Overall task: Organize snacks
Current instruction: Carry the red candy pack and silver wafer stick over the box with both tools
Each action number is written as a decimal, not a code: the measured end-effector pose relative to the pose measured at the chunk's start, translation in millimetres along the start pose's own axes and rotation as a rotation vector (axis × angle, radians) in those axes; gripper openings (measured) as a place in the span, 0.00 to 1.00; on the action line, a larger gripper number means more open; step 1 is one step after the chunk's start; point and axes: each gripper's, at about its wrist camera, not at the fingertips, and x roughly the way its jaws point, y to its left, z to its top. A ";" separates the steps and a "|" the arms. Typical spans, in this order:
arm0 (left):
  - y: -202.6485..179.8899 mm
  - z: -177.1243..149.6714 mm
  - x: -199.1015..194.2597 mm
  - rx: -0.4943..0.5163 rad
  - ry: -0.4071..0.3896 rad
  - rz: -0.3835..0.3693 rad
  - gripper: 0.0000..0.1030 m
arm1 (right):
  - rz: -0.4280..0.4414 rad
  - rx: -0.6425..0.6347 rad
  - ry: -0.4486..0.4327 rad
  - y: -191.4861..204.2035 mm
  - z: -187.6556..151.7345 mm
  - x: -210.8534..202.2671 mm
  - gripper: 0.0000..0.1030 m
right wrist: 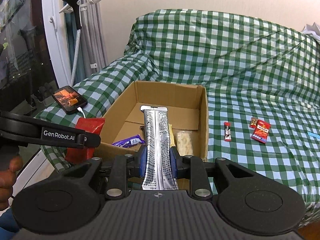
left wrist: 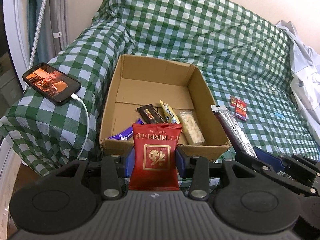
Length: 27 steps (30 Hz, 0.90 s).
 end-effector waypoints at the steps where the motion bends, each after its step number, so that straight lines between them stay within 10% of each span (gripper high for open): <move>1: 0.1 1.0 2.6 -0.001 0.005 0.002 0.45 | 0.001 0.002 0.006 -0.7 0.5 3.3 0.25; 27: -3.0 80.9 110.9 -0.001 0.078 0.041 0.46 | -0.008 0.054 0.093 -37.5 43.9 117.2 0.25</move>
